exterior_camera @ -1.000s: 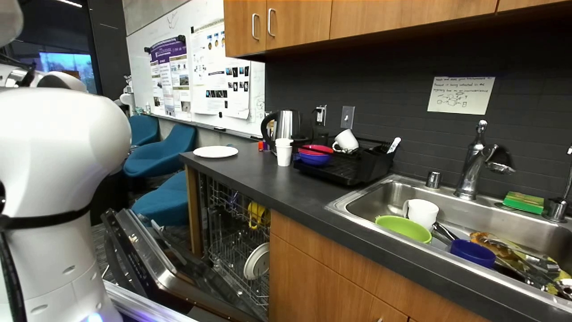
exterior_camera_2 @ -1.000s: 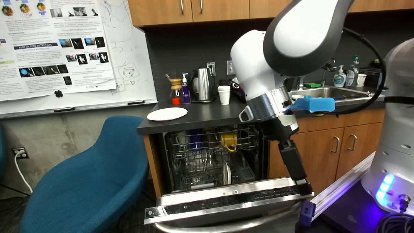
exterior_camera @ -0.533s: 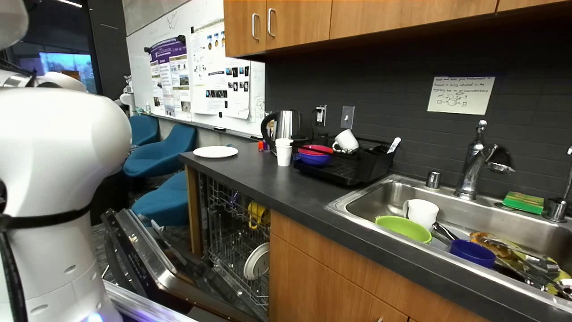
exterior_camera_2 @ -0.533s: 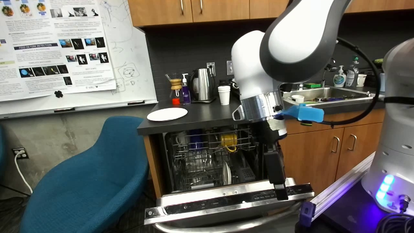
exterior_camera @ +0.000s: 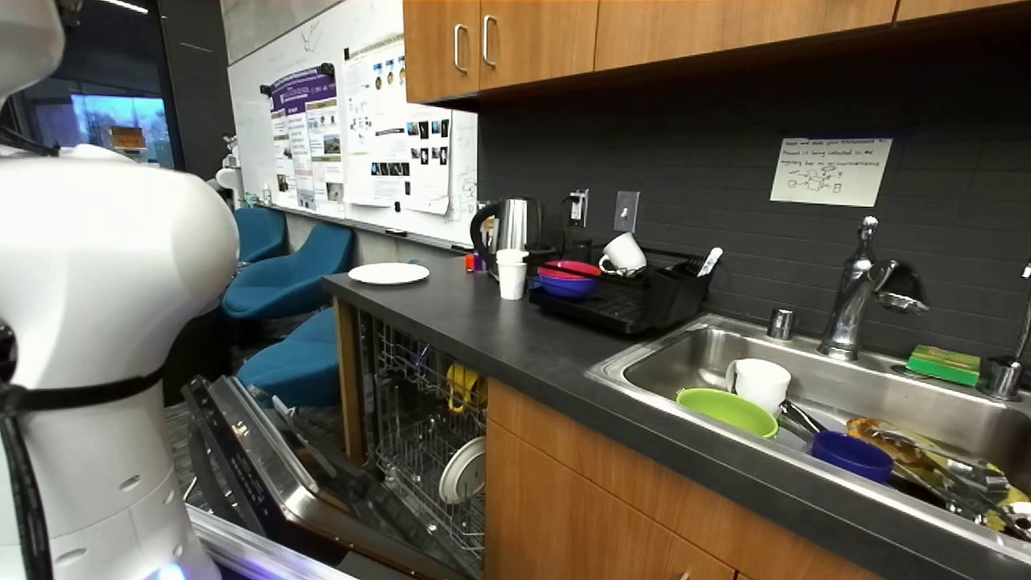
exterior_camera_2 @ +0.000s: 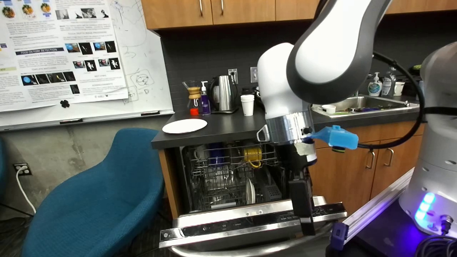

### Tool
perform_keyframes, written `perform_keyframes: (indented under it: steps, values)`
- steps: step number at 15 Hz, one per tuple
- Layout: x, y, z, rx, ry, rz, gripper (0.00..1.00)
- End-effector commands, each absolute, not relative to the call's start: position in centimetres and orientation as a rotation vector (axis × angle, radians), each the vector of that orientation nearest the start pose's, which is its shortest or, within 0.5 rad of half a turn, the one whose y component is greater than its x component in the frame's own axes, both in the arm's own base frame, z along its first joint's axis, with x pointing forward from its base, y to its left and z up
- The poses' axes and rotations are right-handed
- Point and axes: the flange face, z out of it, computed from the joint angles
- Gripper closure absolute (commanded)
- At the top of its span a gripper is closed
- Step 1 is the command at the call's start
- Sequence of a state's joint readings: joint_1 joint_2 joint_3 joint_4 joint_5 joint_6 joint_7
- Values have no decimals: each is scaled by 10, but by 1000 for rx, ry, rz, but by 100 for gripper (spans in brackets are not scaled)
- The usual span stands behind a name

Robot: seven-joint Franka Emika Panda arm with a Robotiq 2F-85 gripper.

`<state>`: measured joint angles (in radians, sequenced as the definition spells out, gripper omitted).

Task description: Close the dishwasher.

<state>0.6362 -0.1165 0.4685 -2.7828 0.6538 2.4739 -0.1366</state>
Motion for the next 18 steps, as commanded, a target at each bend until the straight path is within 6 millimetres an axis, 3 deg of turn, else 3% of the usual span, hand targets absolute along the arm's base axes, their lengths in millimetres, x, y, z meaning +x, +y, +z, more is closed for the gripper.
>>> perform_keyframes:
  steps: [1, 6, 11, 18]
  values:
    - [160, 324, 201, -2757, -977, 463, 0]
    - [155, 341, 171, -2750, -988, 477, 0]
    - [155, 365, 156, -2724, -966, 452, 0]
    - [147, 380, 136, -2691, -962, 433, 0]
